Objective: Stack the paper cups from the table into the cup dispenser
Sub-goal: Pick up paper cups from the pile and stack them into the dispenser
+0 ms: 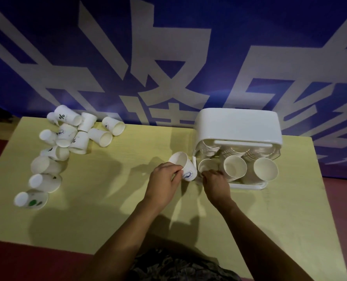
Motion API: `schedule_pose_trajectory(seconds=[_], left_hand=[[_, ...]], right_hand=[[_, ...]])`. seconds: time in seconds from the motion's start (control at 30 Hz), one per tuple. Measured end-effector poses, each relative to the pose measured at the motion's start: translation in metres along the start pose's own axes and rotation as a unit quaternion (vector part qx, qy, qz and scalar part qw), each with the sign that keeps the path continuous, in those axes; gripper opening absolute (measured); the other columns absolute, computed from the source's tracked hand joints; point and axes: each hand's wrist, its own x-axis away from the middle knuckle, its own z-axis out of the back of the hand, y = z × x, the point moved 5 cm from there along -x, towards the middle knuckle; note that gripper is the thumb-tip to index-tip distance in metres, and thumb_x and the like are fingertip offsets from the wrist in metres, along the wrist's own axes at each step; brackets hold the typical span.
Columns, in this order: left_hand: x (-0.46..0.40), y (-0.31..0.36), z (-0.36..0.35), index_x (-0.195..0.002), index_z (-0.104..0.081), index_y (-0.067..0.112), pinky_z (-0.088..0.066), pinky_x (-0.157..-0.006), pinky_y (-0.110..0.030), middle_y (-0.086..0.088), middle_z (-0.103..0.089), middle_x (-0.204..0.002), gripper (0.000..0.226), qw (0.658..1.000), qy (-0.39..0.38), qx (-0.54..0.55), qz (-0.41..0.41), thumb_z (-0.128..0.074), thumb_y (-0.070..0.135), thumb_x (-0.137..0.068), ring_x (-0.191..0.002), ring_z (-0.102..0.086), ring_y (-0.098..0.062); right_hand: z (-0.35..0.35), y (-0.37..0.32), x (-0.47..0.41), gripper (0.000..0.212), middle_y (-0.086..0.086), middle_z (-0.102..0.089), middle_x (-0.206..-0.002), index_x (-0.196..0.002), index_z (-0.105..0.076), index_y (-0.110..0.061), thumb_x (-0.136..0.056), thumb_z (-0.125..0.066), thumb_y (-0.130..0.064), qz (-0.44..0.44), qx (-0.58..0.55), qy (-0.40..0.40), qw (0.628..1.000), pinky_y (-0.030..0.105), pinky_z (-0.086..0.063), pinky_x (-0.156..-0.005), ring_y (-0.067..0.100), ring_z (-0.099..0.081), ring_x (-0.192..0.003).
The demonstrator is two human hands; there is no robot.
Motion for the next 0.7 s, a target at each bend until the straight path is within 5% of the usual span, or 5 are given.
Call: schedule_pose_trajectory(seconds=[0.13,0.33,0.7], left_hand=[[-0.007,0.008,-0.012,-0.091,-0.073,0.012,-0.051,-0.073,-0.032,-0.002,-0.071,-0.088,0.02,1.0,-0.002,-0.002,-0.007,-0.056,0.022,-0.087,-0.081,-0.063,-0.021],[-0.017,0.02,-0.038,-0.101,-0.073,0.012,-0.05,-0.081,-0.028,0.0,-0.07,-0.097,0.019,0.998,-0.012,-0.026,-0.064,-0.06,0.018,-0.09,-0.091,-0.062,-0.018],[-0.034,0.008,-0.111,-0.091,-0.072,0.015,-0.049,-0.081,-0.035,-0.004,-0.067,-0.094,0.019,0.973,-0.15,-0.153,-0.09,-0.053,0.019,-0.092,-0.093,-0.053,-0.023]], right_hand=[[0.011,0.001,0.011,0.02,0.003,-0.068,-0.099,-0.097,-0.069,-0.014,-0.08,-0.063,-0.007,-0.016,-0.048,0.04,0.998,0.036,-0.051,-0.062,0.029,-0.059,-0.096],[0.031,0.01,0.044,0.022,-0.005,-0.065,-0.088,-0.091,-0.067,-0.02,-0.077,-0.066,-0.004,-0.011,-0.092,0.108,0.99,0.028,-0.046,-0.057,0.021,-0.059,-0.085],[0.039,0.041,0.069,0.021,-0.004,-0.07,-0.091,-0.096,-0.069,-0.024,-0.081,-0.061,-0.011,-0.047,-0.104,0.069,0.991,0.035,-0.052,-0.062,0.022,-0.063,-0.086]])
